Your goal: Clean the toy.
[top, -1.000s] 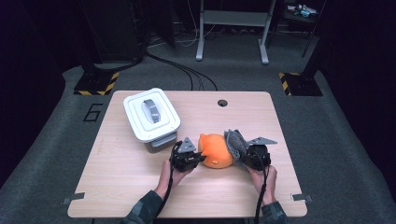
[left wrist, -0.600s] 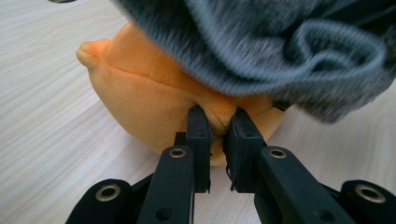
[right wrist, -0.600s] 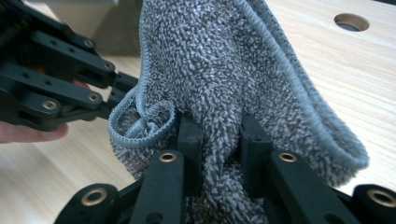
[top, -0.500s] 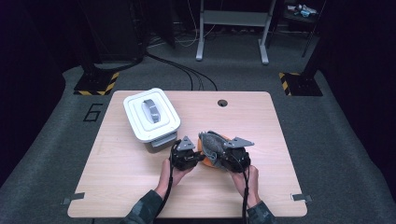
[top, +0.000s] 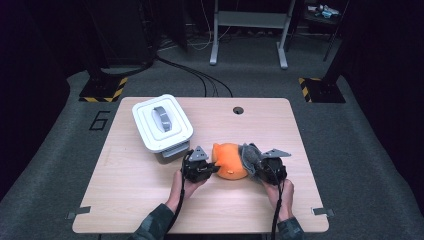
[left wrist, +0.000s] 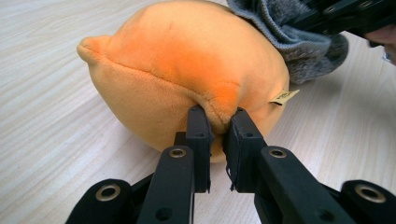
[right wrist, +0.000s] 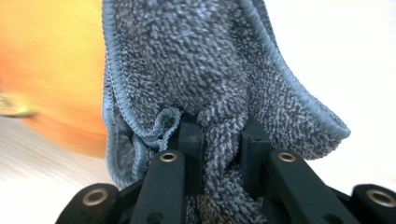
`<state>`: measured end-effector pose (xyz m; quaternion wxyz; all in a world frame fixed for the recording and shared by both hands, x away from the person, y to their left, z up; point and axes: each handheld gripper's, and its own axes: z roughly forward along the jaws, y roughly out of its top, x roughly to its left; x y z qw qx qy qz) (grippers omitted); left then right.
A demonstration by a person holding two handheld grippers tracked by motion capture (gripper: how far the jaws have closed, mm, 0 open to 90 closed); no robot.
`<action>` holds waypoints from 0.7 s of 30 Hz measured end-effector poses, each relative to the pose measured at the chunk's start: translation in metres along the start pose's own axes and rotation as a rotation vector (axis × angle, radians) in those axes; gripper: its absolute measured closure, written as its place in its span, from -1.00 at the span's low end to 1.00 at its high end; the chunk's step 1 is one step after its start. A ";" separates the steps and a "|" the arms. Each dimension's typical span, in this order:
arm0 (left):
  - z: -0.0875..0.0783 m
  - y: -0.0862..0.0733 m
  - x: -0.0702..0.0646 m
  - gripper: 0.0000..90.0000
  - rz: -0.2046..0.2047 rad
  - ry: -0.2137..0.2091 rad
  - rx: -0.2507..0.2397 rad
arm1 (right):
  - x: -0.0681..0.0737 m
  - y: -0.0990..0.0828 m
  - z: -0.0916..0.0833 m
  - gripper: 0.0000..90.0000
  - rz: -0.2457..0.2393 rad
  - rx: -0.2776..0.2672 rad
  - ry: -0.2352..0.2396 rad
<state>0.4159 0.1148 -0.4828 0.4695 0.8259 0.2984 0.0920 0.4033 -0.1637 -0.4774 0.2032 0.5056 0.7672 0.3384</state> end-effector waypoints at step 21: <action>-0.001 -0.003 0.001 0.79 -0.020 -0.006 0.004 | 0.044 0.020 -0.011 0.66 -0.103 -0.049 0.096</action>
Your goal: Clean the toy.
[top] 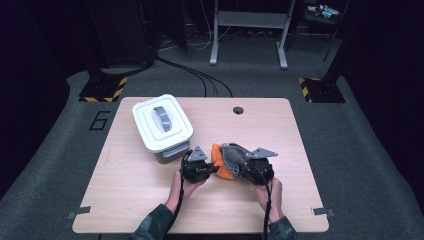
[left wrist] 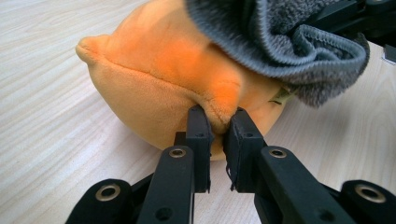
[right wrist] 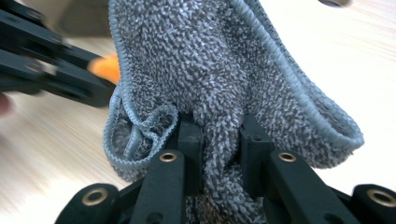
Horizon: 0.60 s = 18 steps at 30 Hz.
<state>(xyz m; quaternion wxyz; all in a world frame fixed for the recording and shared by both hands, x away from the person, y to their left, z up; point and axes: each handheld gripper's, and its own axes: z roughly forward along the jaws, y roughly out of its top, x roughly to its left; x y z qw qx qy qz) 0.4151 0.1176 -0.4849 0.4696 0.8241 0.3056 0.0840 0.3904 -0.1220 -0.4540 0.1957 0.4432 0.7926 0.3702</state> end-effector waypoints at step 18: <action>-0.002 -0.002 -0.008 0.09 0.130 0.051 0.029 | -0.031 -0.008 -0.002 0.65 0.097 0.010 -0.006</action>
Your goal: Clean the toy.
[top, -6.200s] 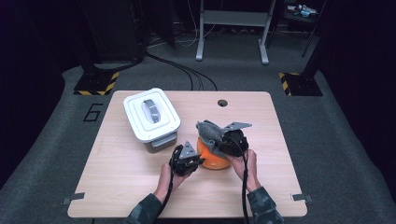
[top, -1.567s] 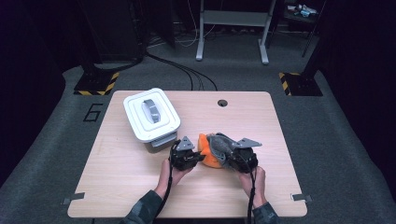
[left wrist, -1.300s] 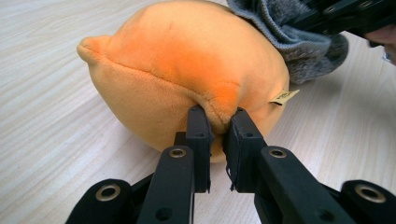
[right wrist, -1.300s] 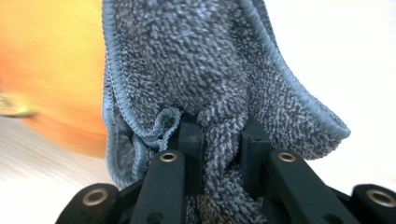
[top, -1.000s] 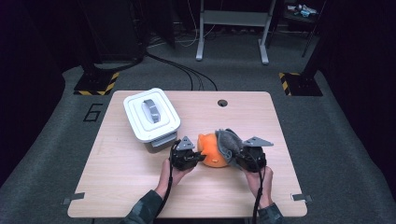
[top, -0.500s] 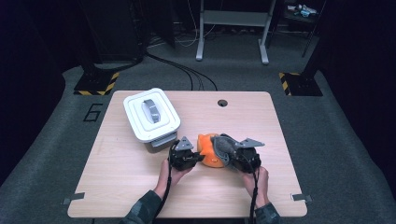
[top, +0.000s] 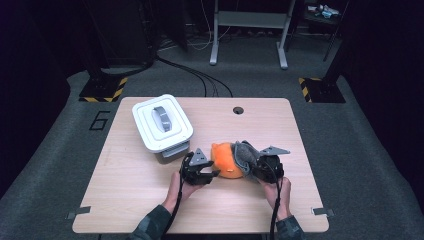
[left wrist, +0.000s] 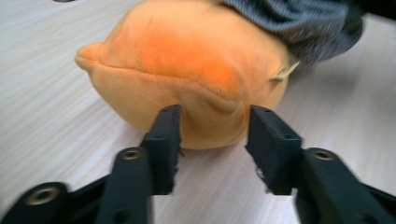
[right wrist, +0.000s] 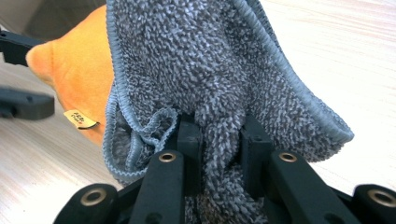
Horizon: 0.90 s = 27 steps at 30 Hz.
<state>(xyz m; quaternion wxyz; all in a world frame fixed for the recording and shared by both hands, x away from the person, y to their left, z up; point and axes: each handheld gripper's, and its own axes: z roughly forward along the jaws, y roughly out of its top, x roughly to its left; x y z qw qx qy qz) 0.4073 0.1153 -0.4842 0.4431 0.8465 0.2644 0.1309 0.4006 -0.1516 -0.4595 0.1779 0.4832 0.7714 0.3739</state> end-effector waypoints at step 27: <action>0.013 0.011 -0.002 0.75 -0.060 0.021 -0.041 | 0.021 0.009 -0.016 0.64 -0.038 -0.073 0.000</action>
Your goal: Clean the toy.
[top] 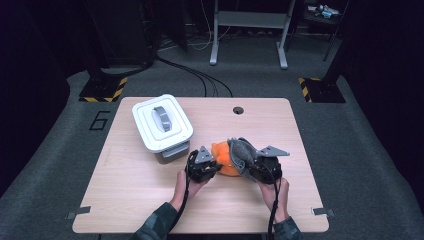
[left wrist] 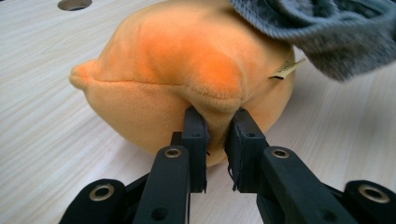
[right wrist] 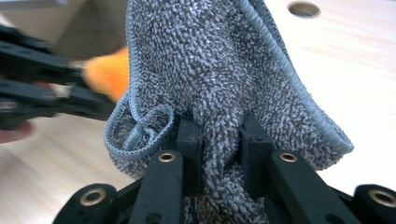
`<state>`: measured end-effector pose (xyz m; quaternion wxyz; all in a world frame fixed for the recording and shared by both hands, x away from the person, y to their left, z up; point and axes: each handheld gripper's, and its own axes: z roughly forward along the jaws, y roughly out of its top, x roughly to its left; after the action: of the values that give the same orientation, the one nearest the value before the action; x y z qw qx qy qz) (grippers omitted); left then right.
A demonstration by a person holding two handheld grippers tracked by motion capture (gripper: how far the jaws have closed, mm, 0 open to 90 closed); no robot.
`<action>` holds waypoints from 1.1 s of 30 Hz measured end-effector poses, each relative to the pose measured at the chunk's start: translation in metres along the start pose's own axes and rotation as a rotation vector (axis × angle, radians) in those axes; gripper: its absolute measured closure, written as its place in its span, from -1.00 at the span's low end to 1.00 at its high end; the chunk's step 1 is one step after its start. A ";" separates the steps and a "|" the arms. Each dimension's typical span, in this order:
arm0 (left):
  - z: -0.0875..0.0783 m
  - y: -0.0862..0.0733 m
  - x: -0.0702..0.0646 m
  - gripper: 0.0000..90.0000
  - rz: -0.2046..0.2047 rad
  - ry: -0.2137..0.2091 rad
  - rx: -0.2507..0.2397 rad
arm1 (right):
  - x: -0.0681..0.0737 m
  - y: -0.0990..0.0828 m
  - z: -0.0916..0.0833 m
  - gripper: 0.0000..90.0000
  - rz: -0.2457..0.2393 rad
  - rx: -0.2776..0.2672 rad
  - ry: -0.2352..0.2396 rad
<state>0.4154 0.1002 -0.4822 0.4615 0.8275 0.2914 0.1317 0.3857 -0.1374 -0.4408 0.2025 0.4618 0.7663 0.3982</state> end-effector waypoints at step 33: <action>0.002 -0.003 0.012 0.78 -0.078 -0.010 0.011 | 0.004 0.006 0.001 0.66 -0.034 -0.012 -0.014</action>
<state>0.4246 0.1071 -0.4864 0.4630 0.8188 0.3217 0.1080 0.3872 -0.1322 -0.4364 0.2173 0.4501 0.7702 0.3961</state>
